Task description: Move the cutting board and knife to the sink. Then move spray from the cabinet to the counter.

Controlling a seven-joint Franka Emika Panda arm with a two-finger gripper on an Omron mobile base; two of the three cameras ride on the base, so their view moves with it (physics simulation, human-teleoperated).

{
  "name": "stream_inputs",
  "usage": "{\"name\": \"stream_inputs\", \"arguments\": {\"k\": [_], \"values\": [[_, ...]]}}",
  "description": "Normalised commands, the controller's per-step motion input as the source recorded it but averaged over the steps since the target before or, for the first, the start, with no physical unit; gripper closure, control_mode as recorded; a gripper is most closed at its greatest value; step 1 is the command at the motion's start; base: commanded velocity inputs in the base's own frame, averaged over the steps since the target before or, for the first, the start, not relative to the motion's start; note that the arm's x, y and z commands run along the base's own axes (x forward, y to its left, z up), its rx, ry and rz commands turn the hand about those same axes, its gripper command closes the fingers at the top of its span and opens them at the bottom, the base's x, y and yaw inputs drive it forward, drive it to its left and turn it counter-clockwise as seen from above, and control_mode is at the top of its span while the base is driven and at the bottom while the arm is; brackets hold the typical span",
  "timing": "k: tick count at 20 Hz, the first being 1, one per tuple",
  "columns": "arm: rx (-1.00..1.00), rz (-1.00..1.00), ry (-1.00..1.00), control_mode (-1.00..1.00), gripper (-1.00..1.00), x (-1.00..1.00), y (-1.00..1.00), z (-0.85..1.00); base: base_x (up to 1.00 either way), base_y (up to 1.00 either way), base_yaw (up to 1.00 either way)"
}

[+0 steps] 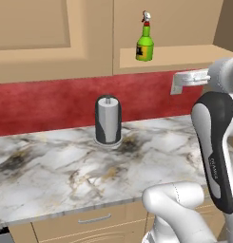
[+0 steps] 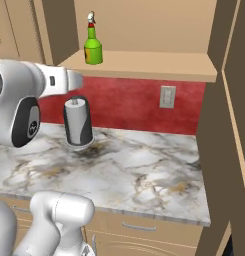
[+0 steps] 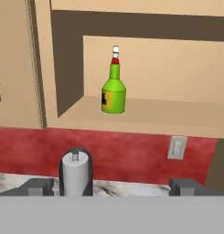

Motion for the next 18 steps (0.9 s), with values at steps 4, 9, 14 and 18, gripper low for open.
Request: {"name": "stream_inputs", "arguments": {"k": [4, 9, 14, 18], "values": [[0.05, 0.00, -0.18, -1.00, -1.00, 0.36, 0.00, 0.23, 0.00, 0.00, 0.00], [0.01, 0.00, -0.16, -1.00, -1.00, 0.36, 0.00, 0.24, 0.00, 0.00, 0.00], [0.00, 0.00, -0.18, -1.00, -1.00, 0.07, 0.00, 0.48, 0.00, 0.00, 0.00], [0.00, 0.00, -0.06, -1.00, -1.00, 0.18, 0.00, 0.30, 0.00, 0.00, 0.00]]}}
